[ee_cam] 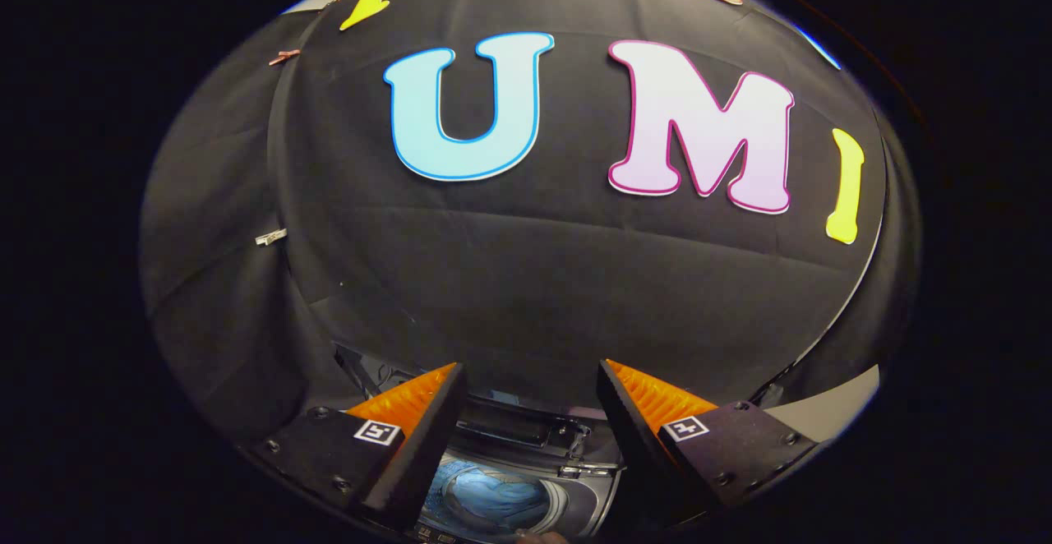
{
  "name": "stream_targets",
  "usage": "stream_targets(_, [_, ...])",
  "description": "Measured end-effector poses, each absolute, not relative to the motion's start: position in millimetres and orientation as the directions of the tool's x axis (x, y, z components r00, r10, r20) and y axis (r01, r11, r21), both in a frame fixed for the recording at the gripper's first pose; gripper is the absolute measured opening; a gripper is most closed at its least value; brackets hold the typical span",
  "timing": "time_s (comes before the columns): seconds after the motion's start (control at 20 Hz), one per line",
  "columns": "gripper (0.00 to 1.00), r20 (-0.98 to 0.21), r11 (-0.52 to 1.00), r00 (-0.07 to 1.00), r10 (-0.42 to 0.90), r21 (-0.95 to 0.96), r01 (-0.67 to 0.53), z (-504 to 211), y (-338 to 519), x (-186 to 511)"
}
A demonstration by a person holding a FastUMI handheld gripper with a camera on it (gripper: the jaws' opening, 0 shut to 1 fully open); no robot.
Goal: Put the clothes into the washing machine and then close the washing machine lid.
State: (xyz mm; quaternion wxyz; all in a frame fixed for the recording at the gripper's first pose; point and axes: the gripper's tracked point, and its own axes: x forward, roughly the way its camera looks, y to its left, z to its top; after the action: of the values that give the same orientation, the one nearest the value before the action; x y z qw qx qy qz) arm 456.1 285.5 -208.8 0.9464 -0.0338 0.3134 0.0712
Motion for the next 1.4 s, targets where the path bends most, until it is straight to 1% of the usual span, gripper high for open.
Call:
stream_targets(0.1, [0.99, -0.613, 0.992, 0.785, 0.091, -0.016, -0.128, -221, 279, 468])
stream_targets(0.4, [0.99, -0.672, 0.994, 0.737, 0.074, -0.01, -0.109, -255, 271, 478])
stream_targets(0.65, [1.0, -0.671, 0.995, 0.736, 0.084, 0.013, -0.102, -258, 270, 477])
stream_targets(0.95, [1.0, -0.672, 0.994, 0.732, 0.111, 0.059, -0.097, -255, 270, 453])
stream_targets(1.4, [1.0, -0.662, 0.991, 0.739, 0.128, 0.057, -0.121, -248, 275, 400])
